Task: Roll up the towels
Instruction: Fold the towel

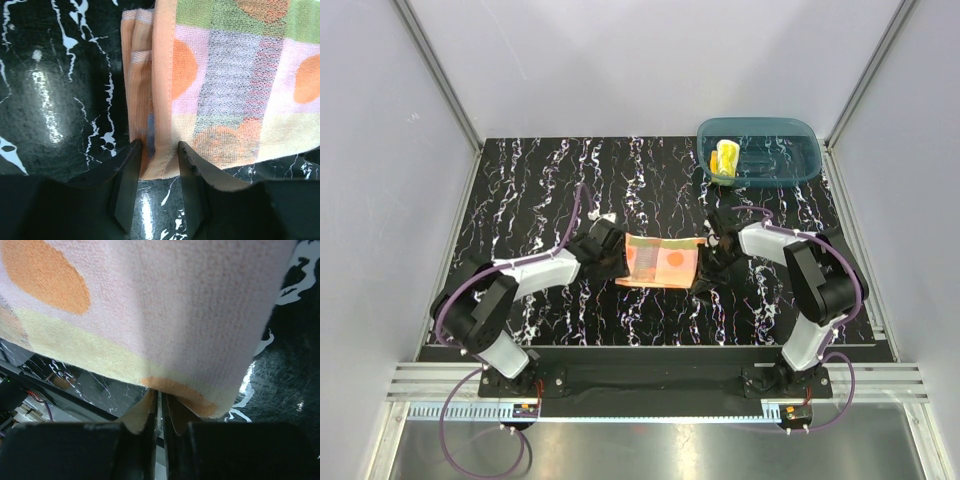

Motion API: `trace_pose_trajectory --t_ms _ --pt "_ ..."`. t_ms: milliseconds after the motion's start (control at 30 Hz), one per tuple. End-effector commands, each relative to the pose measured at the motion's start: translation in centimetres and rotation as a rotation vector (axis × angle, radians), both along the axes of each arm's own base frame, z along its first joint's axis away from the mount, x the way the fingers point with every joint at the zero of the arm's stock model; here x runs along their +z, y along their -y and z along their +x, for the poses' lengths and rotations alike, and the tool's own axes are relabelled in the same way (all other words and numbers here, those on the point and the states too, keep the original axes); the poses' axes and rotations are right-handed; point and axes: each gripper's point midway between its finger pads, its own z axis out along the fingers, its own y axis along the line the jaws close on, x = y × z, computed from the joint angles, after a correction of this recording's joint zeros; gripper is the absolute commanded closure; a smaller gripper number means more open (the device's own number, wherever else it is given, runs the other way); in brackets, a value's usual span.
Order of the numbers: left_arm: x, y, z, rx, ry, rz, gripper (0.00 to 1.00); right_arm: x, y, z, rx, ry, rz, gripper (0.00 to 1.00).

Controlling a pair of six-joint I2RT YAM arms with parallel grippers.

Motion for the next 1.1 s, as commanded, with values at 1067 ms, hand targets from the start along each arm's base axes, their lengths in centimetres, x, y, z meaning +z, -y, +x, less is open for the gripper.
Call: trace_pose_trajectory --t_ms 1067 --pt "0.7 2.5 -1.5 -0.072 -0.023 -0.142 0.38 -1.9 -0.6 4.7 -0.078 0.008 0.14 1.0"
